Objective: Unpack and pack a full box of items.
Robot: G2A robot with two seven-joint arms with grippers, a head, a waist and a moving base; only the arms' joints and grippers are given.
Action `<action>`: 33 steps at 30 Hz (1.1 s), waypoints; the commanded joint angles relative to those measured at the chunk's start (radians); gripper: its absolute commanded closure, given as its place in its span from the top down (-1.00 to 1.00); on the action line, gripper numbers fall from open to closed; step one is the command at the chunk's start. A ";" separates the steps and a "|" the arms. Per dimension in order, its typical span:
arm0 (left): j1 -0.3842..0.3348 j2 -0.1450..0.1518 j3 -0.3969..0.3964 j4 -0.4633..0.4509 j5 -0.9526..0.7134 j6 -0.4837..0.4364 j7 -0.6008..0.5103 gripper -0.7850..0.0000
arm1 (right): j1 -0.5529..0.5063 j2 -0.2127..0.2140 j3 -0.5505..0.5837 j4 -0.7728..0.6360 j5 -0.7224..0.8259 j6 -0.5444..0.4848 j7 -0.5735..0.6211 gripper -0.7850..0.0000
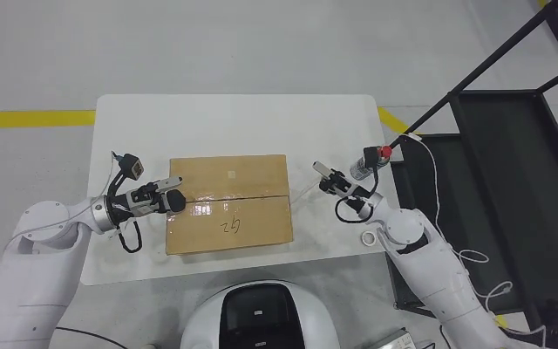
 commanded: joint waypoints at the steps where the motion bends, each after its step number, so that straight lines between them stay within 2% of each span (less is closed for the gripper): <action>1: 0.000 0.000 0.000 0.000 0.000 0.000 0.000 1.00 | -0.014 0.002 0.015 -0.009 0.000 -0.002 0.010 1.00; 16: 0.000 0.000 0.000 0.000 0.000 0.000 0.000 1.00 | -0.138 0.013 0.036 -0.089 0.016 0.104 0.144 1.00; 22: 0.000 0.000 0.000 0.000 0.000 0.000 0.000 1.00 | -0.104 -0.001 -0.020 -0.034 0.099 0.136 0.164 1.00; 27: 0.000 0.000 0.000 0.000 0.000 0.000 0.000 1.00 | -0.043 -0.019 -0.065 0.050 0.135 0.155 0.096 1.00; 33: 0.000 0.000 0.000 0.000 0.000 0.000 0.000 1.00 | -0.013 -0.028 -0.046 0.111 0.203 0.135 0.050 1.00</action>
